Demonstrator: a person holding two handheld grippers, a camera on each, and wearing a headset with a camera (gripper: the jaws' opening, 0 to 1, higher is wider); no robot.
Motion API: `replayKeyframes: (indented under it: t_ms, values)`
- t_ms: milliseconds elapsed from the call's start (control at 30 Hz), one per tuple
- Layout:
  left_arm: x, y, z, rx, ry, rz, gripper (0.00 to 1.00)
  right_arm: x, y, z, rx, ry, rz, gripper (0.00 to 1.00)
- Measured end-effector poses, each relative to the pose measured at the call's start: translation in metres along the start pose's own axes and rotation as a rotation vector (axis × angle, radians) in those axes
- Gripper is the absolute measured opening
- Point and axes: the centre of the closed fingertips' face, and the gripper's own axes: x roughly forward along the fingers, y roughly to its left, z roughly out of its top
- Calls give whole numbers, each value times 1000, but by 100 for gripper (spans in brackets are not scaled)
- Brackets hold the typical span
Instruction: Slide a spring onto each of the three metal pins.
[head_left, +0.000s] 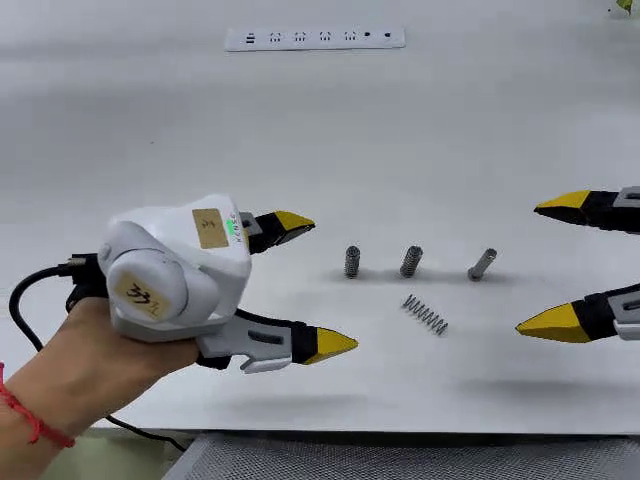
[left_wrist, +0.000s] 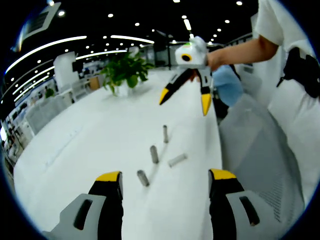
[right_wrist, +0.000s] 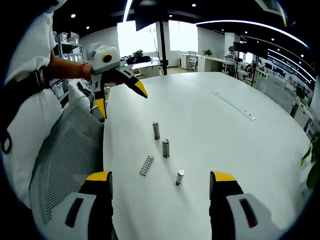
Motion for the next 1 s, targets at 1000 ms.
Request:
replayKeyframes:
  t_ms: [1000]
  values:
    - [122, -38, -25, 210, 295, -150, 44, -34, 3, -42, 123, -108, -73, 79]
